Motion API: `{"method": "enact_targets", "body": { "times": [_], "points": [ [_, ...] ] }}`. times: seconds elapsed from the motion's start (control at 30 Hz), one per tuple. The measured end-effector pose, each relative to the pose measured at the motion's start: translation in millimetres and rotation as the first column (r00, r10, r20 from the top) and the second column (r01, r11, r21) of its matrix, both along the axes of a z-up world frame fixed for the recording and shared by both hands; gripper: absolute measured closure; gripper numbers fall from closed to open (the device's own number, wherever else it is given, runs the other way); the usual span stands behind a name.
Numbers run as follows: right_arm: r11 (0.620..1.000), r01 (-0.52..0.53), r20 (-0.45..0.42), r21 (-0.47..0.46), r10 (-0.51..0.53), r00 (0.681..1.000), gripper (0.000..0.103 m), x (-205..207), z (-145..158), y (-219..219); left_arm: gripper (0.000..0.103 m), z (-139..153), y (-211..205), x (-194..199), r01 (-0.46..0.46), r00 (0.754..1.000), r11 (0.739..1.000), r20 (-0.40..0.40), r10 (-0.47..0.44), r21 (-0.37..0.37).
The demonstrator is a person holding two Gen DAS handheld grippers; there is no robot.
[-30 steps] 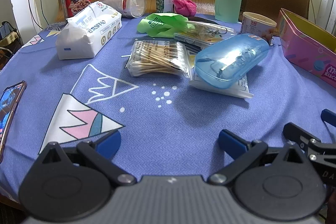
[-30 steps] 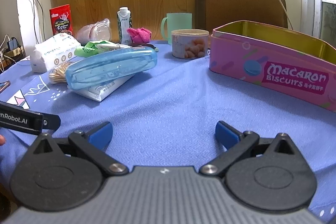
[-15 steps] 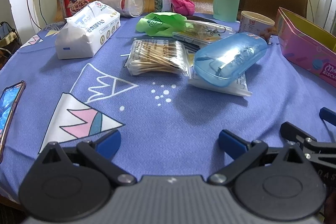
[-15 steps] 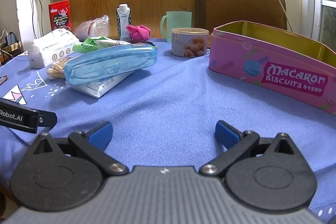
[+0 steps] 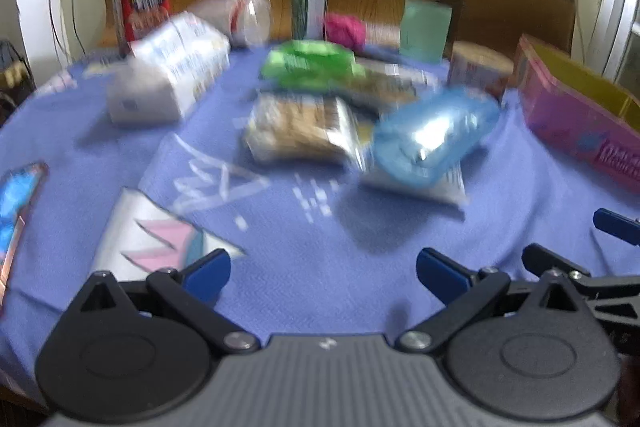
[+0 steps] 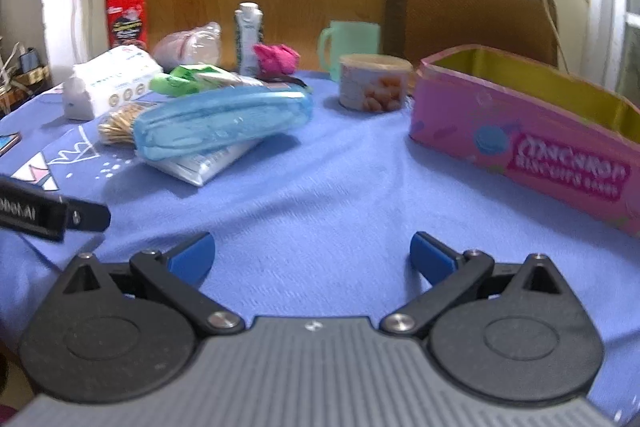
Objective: Organize soft objects
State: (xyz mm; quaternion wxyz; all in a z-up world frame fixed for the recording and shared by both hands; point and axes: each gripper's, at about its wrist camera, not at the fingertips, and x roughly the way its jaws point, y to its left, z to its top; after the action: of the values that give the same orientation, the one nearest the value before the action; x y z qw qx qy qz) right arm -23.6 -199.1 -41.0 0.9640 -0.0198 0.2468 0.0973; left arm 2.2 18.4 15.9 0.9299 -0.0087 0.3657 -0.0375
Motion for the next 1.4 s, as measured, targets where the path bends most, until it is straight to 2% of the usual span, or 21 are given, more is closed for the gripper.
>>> {"method": "enact_targets", "body": {
  "times": [0.13,0.3,0.37,0.5,0.57,0.67,0.73,0.8,0.83,0.87,0.93,1.0,1.1,1.17,1.33,1.4],
  "points": [
    [0.998,-0.058,0.059,-0.022,0.059,0.997,0.0,0.0,13.0,4.5,0.001,14.2,11.7,-3.3,0.008,0.996,1.0,0.094,-0.009,0.012],
    [0.991,-0.132,0.078,-0.032,0.134,0.988,0.001,14.2,25.7,11.8,0.009,26.0,17.4,8.3,0.089,0.988,0.995,0.127,-0.082,-0.053],
    [0.989,-0.149,0.068,-0.011,0.149,0.986,0.006,23.8,31.4,11.9,0.013,28.9,16.4,15.2,0.129,0.985,0.987,0.131,-0.116,-0.098],
    [0.983,-0.167,0.063,0.082,0.162,0.985,0.007,47.6,45.1,4.8,0.024,26.6,15.4,35.5,0.19,0.98,0.955,0.101,-0.171,-0.227],
    [0.975,-0.156,0.044,0.161,0.151,0.988,0.01,62.1,49.2,-4.1,0.029,19.1,17.3,45.6,0.192,0.981,0.936,0.07,-0.18,-0.296],
    [0.946,-0.137,-0.006,0.293,0.145,0.989,0.012,87.7,52.7,-17.8,0.039,7.2,19.3,58.0,0.175,0.984,0.92,0.023,-0.178,-0.35],
    [0.931,-0.126,-0.038,0.343,0.148,0.988,0.013,103.5,51.3,-21.6,0.04,1.4,17.8,64.3,0.181,0.981,0.911,0.005,-0.193,-0.37],
    [0.916,-0.108,-0.083,0.387,0.151,0.985,0.015,119.7,46.3,-23.7,0.041,0.9,15.4,67.4,0.192,0.979,0.907,0.011,-0.203,-0.375],
    [0.901,-0.099,-0.111,0.422,0.16,0.981,0.019,127.5,42.6,-24.8,0.046,1.0,14.1,69.0,0.203,0.977,0.903,0.015,-0.213,-0.378],
    [0.886,-0.098,-0.132,0.453,0.175,0.976,0.029,132.8,39.5,-25.6,0.049,0.9,13.5,70.6,0.214,0.974,0.897,0.017,-0.225,-0.386],
    [0.839,-0.099,-0.179,0.534,0.227,0.957,0.031,141.0,33.0,-27.3,0.05,0.8,11.2,72.6,0.217,0.973,0.895,0.012,-0.231,-0.389],
    [0.824,-0.097,-0.189,0.559,0.24,0.952,0.032,139.5,30.8,-29.8,0.049,0.9,8.7,71.8,0.22,0.973,0.903,0.021,-0.229,-0.37],
    [0.806,-0.078,-0.185,0.587,0.227,0.956,0.039,128.0,33.1,-42.0,0.049,4.2,2.2,71.5,0.236,0.968,0.892,0.013,-0.251,-0.384],
    [0.807,-0.064,-0.166,0.588,0.197,0.966,0.041,120.1,36.1,-51.5,0.049,11.1,-8.5,68.6,0.269,0.96,0.89,0.032,-0.277,-0.367],
    [0.826,-0.065,-0.039,0.559,0.104,0.994,0.043,93.6,63.9,-77.1,0.042,37.8,-50.0,77.4,0.344,0.939,0.886,0.098,-0.33,-0.309],
    [0.838,-0.045,0.011,0.544,0.047,0.999,0.043,82.8,76.0,-94.0,0.042,48.1,-77.3,86.3,0.399,0.917,0.863,0.121,-0.38,-0.311]
  ]
}}
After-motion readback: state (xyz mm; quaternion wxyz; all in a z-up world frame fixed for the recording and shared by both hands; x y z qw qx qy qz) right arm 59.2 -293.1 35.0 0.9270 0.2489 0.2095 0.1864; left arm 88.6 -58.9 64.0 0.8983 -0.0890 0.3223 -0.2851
